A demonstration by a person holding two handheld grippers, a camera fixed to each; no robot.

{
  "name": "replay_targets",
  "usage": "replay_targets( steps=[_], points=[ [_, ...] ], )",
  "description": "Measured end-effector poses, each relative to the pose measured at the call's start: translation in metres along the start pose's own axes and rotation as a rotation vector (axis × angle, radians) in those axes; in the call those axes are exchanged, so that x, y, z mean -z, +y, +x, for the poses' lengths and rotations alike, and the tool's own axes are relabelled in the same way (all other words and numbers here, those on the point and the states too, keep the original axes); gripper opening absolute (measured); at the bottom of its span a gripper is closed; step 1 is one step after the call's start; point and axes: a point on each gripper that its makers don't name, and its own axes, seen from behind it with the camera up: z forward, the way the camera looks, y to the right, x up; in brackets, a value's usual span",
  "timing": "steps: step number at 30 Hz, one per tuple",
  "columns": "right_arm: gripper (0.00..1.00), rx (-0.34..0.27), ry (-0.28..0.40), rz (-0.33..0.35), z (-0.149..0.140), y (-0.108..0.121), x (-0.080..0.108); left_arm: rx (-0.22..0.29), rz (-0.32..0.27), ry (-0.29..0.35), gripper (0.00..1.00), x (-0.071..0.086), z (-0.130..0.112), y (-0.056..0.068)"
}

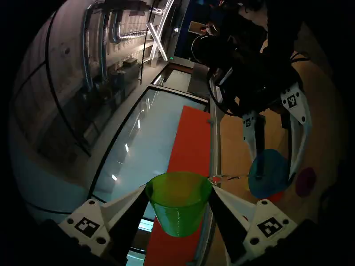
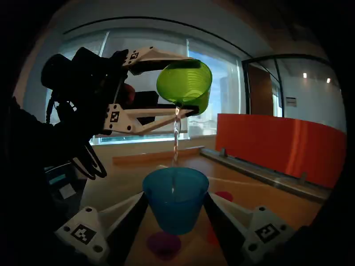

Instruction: Pour water

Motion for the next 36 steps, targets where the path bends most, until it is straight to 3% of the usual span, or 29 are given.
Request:
replay_targets(
  steps=[36],
  points=[
    [0.88,0.003,0.020,-0.006,0.005,0.003,0.004,-0.172,0.022,0.003,0.87,-0.001,0.015,-0.011]
  ],
)
